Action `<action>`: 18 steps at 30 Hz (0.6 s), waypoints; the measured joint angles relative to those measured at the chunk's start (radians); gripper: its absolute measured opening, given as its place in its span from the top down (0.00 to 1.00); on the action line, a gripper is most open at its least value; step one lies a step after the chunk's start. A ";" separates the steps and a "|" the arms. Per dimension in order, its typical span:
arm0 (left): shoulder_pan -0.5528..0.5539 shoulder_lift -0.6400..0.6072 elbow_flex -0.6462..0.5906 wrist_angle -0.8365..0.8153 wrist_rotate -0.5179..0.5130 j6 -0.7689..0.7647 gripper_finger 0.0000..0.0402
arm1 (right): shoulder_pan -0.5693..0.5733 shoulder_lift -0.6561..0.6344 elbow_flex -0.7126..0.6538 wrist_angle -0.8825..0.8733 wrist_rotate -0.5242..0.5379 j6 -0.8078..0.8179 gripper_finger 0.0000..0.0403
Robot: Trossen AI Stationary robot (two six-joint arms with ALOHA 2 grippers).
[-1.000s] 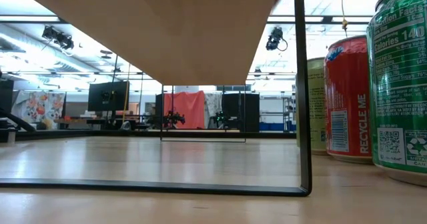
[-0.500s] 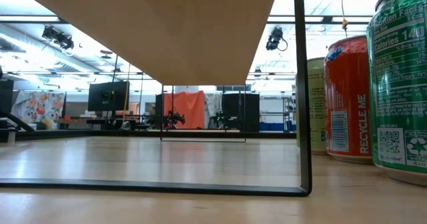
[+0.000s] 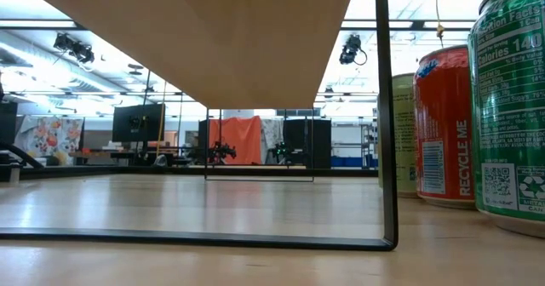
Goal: Place canned beverage on shelf
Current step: Put the red black soda can on the shelf
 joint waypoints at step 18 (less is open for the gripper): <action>-0.018 0.002 -0.003 -0.092 -0.076 -0.104 0.22 | -0.025 -0.110 0.002 0.057 0.062 -0.155 0.07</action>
